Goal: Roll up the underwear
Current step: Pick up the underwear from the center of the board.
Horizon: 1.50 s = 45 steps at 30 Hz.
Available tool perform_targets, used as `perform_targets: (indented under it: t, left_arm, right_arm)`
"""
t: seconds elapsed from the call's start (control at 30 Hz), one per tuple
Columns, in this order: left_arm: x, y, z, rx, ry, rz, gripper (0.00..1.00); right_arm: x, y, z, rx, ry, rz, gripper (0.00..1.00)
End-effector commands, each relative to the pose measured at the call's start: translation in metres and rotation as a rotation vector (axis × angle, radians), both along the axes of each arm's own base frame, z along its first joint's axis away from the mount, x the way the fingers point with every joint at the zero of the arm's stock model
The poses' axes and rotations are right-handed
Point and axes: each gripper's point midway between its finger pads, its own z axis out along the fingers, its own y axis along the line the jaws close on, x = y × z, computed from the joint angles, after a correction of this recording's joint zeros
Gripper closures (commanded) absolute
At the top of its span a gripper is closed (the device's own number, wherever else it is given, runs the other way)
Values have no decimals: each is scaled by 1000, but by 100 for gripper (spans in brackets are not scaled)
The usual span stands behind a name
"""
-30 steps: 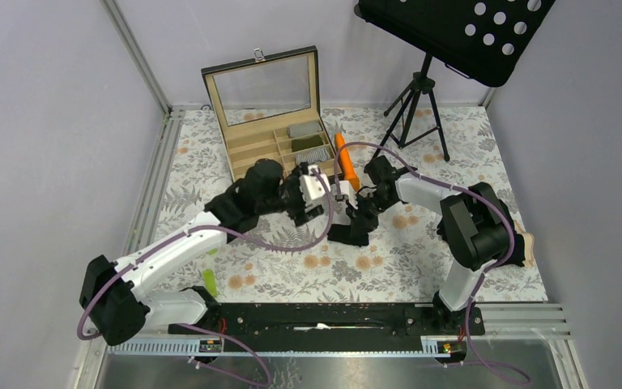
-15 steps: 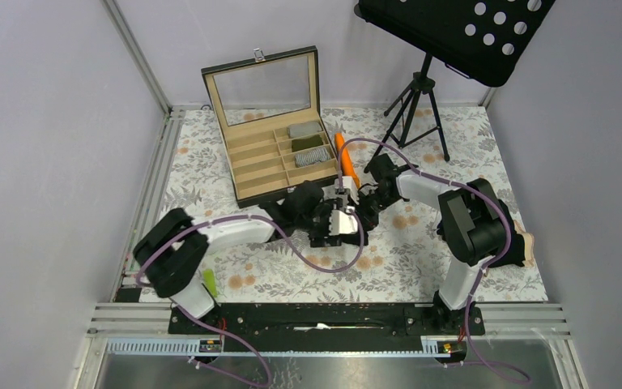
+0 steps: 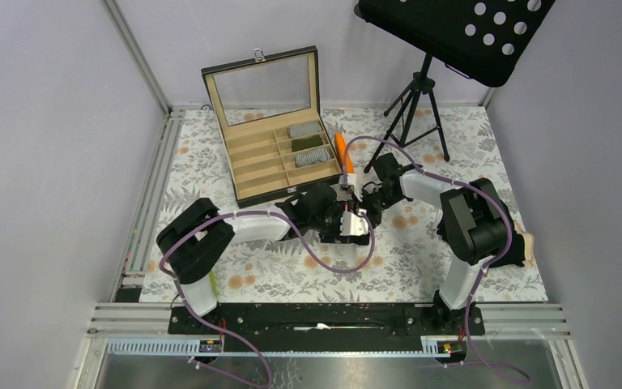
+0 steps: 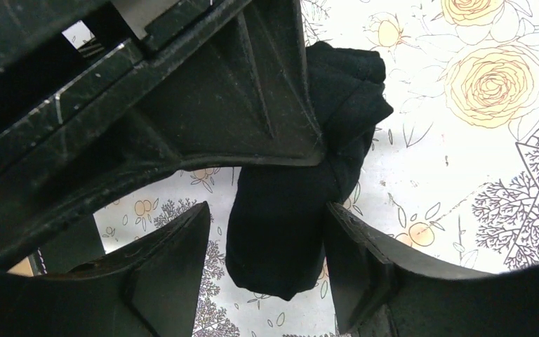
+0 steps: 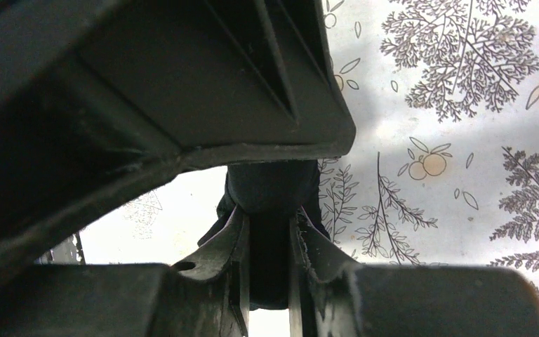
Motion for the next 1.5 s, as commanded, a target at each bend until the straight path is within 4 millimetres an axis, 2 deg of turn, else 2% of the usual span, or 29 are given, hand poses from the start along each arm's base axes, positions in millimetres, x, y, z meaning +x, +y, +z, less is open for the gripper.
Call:
perform_targets:
  t: [0.0, 0.17, 0.27, 0.37, 0.67, 0.8, 0.9, 0.97, 1.07, 1.2, 1.27, 1.33, 1.4, 1.47]
  left_arm:
    - [3, -19, -1, -5, -40, -68, 39]
    - [-31, -18, 5, -40, 70, -185, 36]
    - [-24, -15, 25, -134, -35, -160, 35]
    - [-13, -13, 29, -145, -146, -147, 33]
    - [-7, -25, 13, -112, -191, -161, 34]
    - [-9, -27, -2, -76, -173, -186, 37]
    - [-4, -25, -10, -41, -180, -165, 39]
    - [-1, -23, -15, -15, -179, -160, 43]
    - [-4, -20, -21, 16, -166, -180, 55]
    - [-21, -12, -31, 56, -105, -249, 76]
    - [-28, -7, -33, 71, -80, -260, 85]
    - [-33, -2, -34, 81, -62, -265, 91]
    - [-36, 3, -36, 92, -39, -262, 95]
    - [-37, 5, -35, 94, -23, -248, 99]
  right_arm:
    - [-7, -29, -36, -204, 9, -7, 95]
    - [-4, -22, -32, -186, 31, -37, 93]
    - [-4, -23, -35, -195, 43, -41, 93]
    - [-4, -23, -37, -202, 52, -45, 93]
    - [-1, -22, -41, -214, 73, -64, 93]
    - [0, -22, -41, -216, 76, -67, 92]
    - [0, -22, -41, -215, 75, -69, 92]
    - [0, -22, -39, -212, 70, -68, 91]
    - [-1, -21, -37, -206, 64, -75, 87]
    - [4, -16, -22, -176, 81, -124, 66]
    - [10, -11, 3, -136, 86, -135, 58]
    - [20, -6, 36, -99, 90, -154, 48]
    - [31, -3, 67, -78, 88, -162, 33]
    - [38, -2, 93, -49, 94, -171, 13]
